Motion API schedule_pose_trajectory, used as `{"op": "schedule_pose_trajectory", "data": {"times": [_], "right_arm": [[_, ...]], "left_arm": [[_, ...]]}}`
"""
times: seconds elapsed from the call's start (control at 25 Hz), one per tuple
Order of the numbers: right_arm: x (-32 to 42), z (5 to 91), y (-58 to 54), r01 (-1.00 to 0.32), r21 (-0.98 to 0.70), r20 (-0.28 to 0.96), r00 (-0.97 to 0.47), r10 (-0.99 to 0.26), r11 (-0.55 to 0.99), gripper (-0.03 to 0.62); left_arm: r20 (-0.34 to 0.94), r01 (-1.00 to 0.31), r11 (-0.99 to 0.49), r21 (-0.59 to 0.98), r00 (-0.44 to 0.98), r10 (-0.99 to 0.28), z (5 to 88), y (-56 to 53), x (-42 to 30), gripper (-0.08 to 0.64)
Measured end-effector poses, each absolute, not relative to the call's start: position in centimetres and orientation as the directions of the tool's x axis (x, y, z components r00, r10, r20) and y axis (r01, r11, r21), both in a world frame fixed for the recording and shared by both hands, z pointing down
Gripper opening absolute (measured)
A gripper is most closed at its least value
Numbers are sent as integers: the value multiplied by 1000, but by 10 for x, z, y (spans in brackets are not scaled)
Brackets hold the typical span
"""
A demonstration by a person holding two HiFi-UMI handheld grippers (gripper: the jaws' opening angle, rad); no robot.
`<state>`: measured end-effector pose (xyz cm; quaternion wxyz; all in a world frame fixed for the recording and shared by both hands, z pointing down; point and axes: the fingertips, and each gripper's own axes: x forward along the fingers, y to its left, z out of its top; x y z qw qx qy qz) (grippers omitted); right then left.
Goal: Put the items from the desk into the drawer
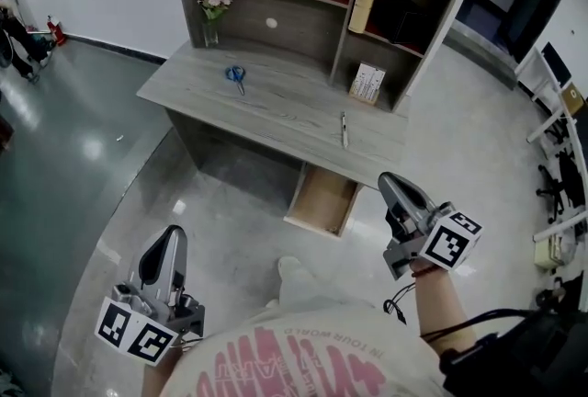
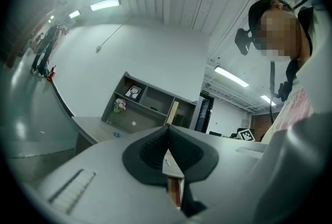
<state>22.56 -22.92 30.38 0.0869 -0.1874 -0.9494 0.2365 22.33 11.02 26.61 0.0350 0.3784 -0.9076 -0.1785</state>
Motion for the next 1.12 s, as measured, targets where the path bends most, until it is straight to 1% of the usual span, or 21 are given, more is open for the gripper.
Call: {"op": "schedule_pose_trajectory", "data": {"times": [0.24,0.4,0.72,1.0,1.08,1.12], "right_arm": [[186,326,-241,261,-454,138,-924,357,852,6],[156,333,-250,242,-470,144,-928,344,849,6],[97,351,-288,166,-493,170,-945,281,854,6],[60,387,-318,82,-496,231,-947,222,865,11],[50,399,-324,74,-500,243,-944,222,863,32],[45,406,-326,70,-502,256,-940,225,862,53]], "left_arm": [[-7,-640,678,361,-729,-684,285,115,198,20],[21,-619,699,359,-743,-668,287,123,172,18],[41,-612,707,354,-745,-666,283,110,108,20],[64,-600,716,358,-749,-659,290,98,68,20],[77,-589,722,362,-753,-653,293,96,59,20],[84,-585,725,364,-755,-651,294,95,55,18]]}}
